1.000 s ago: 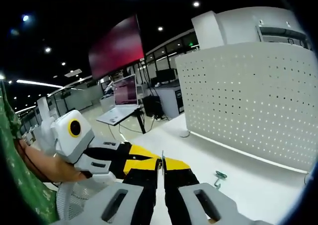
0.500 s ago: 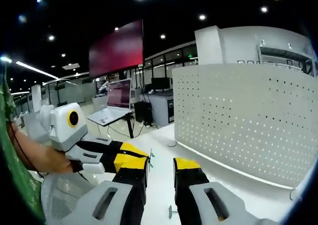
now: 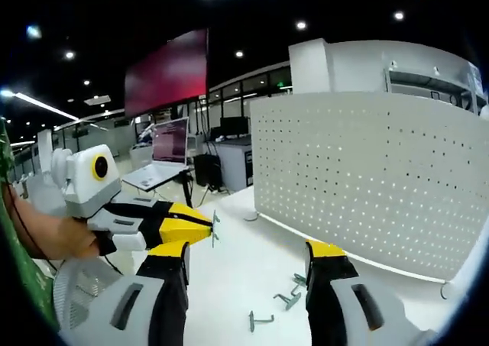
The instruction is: Insert the hook assembly into the mounting plate slot until the hook locks in place.
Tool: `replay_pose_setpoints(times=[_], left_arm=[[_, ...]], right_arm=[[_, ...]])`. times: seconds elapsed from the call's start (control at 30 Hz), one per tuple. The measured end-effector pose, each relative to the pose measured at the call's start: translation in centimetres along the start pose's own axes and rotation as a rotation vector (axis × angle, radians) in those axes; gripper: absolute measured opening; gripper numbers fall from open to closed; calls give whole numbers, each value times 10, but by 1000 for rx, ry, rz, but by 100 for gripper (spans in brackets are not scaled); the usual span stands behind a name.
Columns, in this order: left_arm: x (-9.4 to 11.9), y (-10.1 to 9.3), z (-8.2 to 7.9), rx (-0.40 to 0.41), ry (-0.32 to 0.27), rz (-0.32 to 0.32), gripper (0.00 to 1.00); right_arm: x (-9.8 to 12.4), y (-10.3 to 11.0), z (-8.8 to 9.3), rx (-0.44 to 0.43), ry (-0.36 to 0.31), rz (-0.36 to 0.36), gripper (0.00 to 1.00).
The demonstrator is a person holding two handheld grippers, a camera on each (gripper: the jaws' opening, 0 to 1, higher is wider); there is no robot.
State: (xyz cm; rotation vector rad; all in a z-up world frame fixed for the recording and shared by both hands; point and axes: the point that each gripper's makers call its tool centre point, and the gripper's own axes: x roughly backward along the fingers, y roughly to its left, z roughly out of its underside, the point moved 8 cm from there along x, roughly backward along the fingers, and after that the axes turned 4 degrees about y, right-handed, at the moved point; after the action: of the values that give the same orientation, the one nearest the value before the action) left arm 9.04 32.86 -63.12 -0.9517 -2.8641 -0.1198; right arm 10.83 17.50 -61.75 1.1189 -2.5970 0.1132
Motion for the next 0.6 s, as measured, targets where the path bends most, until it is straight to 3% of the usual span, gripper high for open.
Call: replay_pose_setpoints(times=[0.27,0.6], left_arm=[[-1,7,-2,2,-1,-19,4],[-2,33,-14,-9,-9,-83,4]], right_arm=[[7,-11,-6,-33,-85,63,93],[15,-22,-13,-28,-98,97,92]])
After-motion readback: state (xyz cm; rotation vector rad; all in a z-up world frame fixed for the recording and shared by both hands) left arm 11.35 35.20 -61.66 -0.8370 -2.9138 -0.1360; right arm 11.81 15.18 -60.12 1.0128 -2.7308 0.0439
